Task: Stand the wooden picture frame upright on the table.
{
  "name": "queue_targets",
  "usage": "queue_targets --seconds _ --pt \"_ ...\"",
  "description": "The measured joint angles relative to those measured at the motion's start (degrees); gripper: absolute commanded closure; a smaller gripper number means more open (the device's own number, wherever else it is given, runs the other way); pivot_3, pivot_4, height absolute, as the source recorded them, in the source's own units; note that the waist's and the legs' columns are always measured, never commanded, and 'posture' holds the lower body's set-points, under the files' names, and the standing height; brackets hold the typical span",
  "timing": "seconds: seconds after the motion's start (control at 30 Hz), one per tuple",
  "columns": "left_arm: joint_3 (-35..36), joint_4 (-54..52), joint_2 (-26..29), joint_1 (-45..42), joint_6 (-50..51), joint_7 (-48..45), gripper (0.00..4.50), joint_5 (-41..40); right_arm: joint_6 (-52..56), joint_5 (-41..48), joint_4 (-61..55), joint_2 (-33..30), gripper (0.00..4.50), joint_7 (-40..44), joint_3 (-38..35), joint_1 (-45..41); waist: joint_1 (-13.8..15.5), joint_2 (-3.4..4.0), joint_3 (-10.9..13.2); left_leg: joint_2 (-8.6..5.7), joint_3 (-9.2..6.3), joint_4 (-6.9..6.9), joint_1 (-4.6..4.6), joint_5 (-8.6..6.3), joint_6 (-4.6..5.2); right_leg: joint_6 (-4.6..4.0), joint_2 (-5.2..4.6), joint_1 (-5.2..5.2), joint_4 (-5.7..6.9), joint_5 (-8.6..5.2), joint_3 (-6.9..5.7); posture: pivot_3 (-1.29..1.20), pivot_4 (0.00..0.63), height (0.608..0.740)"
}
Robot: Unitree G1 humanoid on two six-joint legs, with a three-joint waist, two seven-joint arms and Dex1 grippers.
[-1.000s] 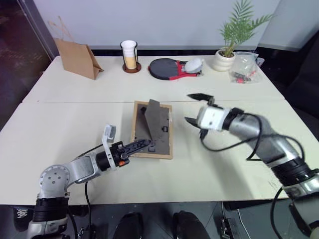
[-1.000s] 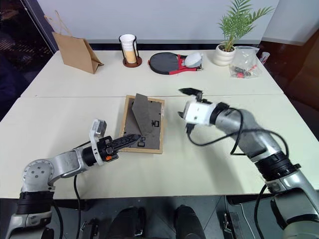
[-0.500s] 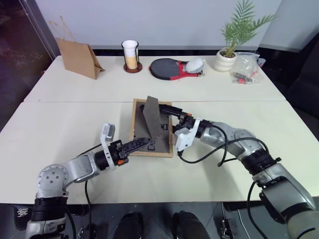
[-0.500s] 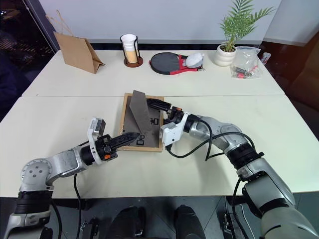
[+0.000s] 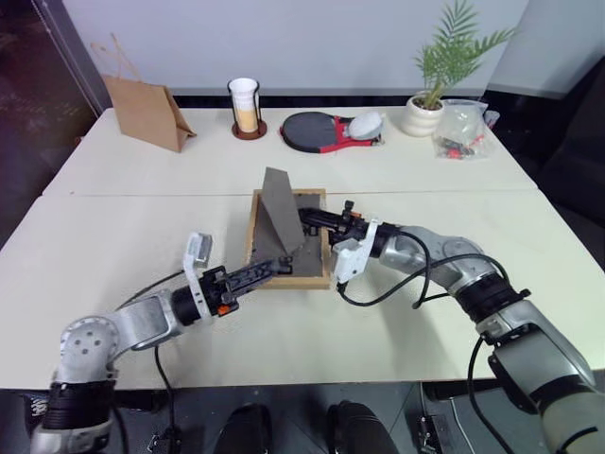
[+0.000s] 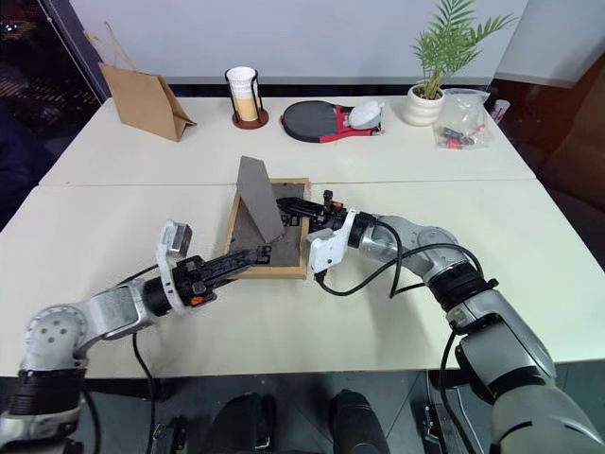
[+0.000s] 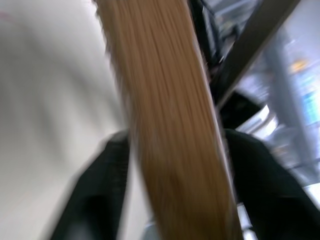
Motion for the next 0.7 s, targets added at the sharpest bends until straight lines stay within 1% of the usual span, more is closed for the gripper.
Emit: queue_targets --seconds 0.07,0.13,0.17,0.2,0.27,0.3,0.37,0.4,0.47,0.53,0.6,0.7 --pt "0.64 -2.13 4.03 0.83 -1.05 -4.74 0.04 4.76 0.39 5.64 0.31 -0.02 3.27 6.01 -0.01 0.02 -0.03 0.0 0.0 0.02 -0.01 -0.01 0.02 -0.04 0.08 -0.01 0.07 0.01 0.0 0.0 0.0 0.0 0.15 0.74" --pt "1.78 -5.37 10.4 1.69 -4.17 -11.91 0.04 12.09 2.69 14.78 0.24 -0.13 3.27 14.89 -0.05 0.63 -0.01 0.0 0.02 0.06 -0.02 -0.02 0.06 -0.05 0.08 -0.03 0.12 0.05 -0.01 -0.02 -0.01 0.0 0.15 0.74" --pt "1.81 -6.0 13.74 2.43 -5.8 -15.11 0.04 16.65 5.48 21.15 -0.36 0.1 3.27 19.81 -0.91 1.07 0.0 0.08 0.07 0.07 0.01 -0.06 0.11 -0.05 0.09 -0.05 0.11 0.07 -0.01 -0.02 -0.01 0.0 0.15 0.74" --pt "1.87 -6.13 15.7 2.9 -7.37 -17.64 0.04 20.31 8.17 26.23 -1.29 0.07 3.27 23.92 -1.92 1.5 0.05 0.13 0.09 0.07 0.01 -0.07 0.13 -0.05 0.09 -0.05 0.09 0.1 -0.01 -0.03 -0.01 0.0 0.15 0.74" --pt "1.37 -6.07 19.3 3.45 -12.12 -23.09 0.04 28.41 20.05 39.76 -5.74 0.44 3.27 35.44 -4.03 2.3 0.13 0.09 0.11 0.13 -0.05 -0.07 0.12 -0.06 0.1 -0.17 0.1 0.14 -0.03 -0.09 -0.05 0.0 0.15 0.74" --pt "1.37 -5.57 21.01 3.2 -14.84 -26.27 0.04 32.57 30.87 49.61 -9.36 0.56 3.27 43.37 -5.61 2.59 0.2 0.1 0.12 0.14 -0.05 -0.07 0.12 -0.07 0.11 -0.17 0.08 0.16 -0.04 -0.09 -0.06 0.0 0.15 0.74" --pt "1.4 -4.59 21.76 1.77 -17.92 -29.42 0.04 36.73 45.01 60.38 -12.71 0.49 3.27 52.68 -7.31 2.43 0.3 0.1 0.12 0.14 -0.07 -0.07 0.13 -0.09 0.16 -0.18 -0.12 0.17 -0.04 -0.09 -0.13 0.0 0.15 0.74" --pt "1.31 -4.26 21.76 1.29 -19.48 -30.72 0.04 38.66 51.7 64.38 -13.47 0.45 3.27 57.08 -7.68 2.09 0.34 0.11 0.12 0.13 -0.06 -0.07 0.13 -0.11 0.19 -0.18 -0.18 0.17 -0.06 -0.09 -0.2 0.0 0.15 0.74" --pt "0.71 -3.74 21.63 1.18 -21.44 -32.14 0.04 41.78 60.1 68.43 -12.91 0.58 3.27 62.4 -7.95 1.12 0.33 0.12 0.12 0.08 -0.03 -0.08 0.12 -0.14 0.23 -0.18 -0.29 0.16 -0.07 -0.09 -0.21 0.0 0.15 0.74" --pt "-0.75 -2.97 20.85 0.92 -23.08 -33.21 0.04 45.17 66.88 70.43 -9.32 0.98 3.27 67.57 -8.17 -0.79 0.33 0.12 0.12 0.04 0.0 -0.08 0.11 -0.15 0.25 -0.19 -0.33 0.14 -0.07 -0.09 -0.2 0.0 0.15 0.74" --pt "-1.8 -2.62 19.01 0.64 -23.88 -33.59 0.04 47.32 69.76 70.27 -2.64 3.01 3.27 71.23 -8.51 -3.44 0.22 0.12 0.12 0.04 0.01 -0.07 0.09 -0.16 0.26 -0.18 -0.33 0.1 -0.07 -0.09 -0.2 0.0 0.15 0.74" --pt "-3.14 -2.79 17.04 0.25 -24.4 -33.78 0.04 49.42 69.68 68.66 6.5 6.64 3.27 74.58 -8.75 -5.98 0.13 0.11 0.12 0.07 0.03 -0.11 0.05 -0.16 0.27 -0.03 -0.24 0.02 -0.05 -0.01 -0.19 0.0 0.15 0.74"
